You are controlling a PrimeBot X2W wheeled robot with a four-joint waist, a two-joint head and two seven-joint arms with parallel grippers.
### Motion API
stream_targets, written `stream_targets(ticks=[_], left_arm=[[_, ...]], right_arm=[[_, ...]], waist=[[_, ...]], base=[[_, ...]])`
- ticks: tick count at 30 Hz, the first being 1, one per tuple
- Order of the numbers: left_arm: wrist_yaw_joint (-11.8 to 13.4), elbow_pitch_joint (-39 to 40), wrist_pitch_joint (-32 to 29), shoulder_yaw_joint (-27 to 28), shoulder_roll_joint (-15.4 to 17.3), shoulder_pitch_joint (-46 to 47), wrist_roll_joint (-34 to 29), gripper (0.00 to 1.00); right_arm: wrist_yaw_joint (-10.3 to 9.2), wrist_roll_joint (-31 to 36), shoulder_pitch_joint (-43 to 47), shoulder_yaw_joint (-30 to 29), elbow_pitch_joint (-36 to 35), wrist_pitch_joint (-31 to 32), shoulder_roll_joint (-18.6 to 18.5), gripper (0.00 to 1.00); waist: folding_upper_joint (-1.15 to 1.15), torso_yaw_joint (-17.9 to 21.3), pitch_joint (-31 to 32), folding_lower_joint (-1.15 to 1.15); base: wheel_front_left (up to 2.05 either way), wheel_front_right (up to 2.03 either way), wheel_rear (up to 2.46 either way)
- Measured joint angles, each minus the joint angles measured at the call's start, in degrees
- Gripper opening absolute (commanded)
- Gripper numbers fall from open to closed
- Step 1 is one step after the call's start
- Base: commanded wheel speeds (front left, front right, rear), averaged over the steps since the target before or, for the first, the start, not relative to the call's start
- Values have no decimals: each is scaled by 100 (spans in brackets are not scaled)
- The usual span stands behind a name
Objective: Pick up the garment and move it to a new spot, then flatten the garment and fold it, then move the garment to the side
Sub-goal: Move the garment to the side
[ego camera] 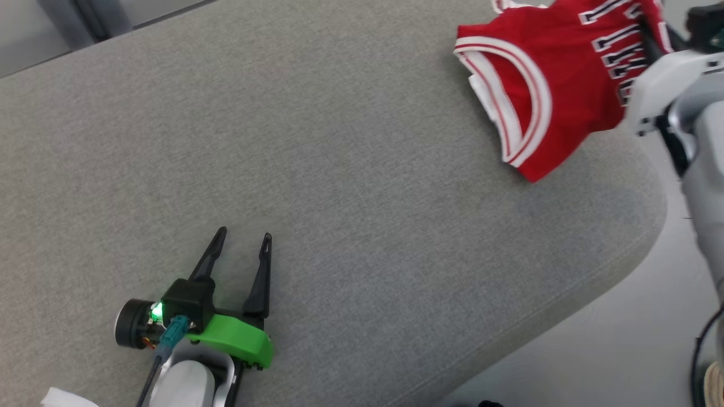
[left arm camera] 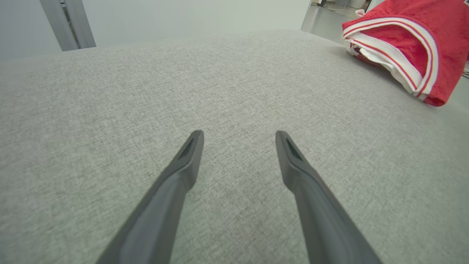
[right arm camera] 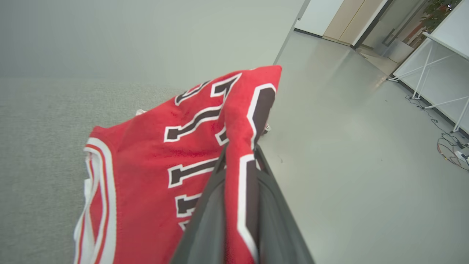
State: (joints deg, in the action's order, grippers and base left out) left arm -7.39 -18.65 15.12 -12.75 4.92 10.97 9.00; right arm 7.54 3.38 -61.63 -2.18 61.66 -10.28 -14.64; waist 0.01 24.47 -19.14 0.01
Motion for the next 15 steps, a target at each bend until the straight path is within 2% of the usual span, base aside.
stream_targets(ticks=[1, 2, 3, 5, 9, 12, 15], left_arm=[[0, -1, 1, -2, 1, 20, 1, 100], [0, -1, 0, 5, 4, 45, 1, 100], [0, 2, 0, 21, 4, 69, 2, 100], [0, 7, 0, 70, 5, 94, 3, 100], [0, 8, 1, 167, 16, 96, 4, 100], [0, 3, 1, 270, 13, 94, 4, 100], [0, 2, 0, 369, -8, 82, 3, 100]], right_arm=[[0, 191, -10, -214, 36, 42, -140, 0], [0, 402, -6, -515, 38, 49, -269, 46], [-1, 637, 7, -812, -3, 29, -367, 100], [-1, 949, 62, -1318, -119, -20, -367, 100], [0, 1458, 312, -2084, -453, -253, 137, 100], [-1, 1694, 386, -2285, -747, -410, 491, 100], [-1, 1662, 493, -2201, -1239, -459, 887, 100]], waist=[[0, -59, -25, 0], [0, -130, -52, 0], [0, -200, -79, 0], [0, -314, -121, 0], [0, -482, -179, 0], [0, -516, -146, 0], [0, -520, -69, 0]], base=[[0, 0, 0], [0, 0, 0], [0, 0, 0], [0, 0, 0], [0, 0, 0], [0, 0, 0], [0, 0, 0]])
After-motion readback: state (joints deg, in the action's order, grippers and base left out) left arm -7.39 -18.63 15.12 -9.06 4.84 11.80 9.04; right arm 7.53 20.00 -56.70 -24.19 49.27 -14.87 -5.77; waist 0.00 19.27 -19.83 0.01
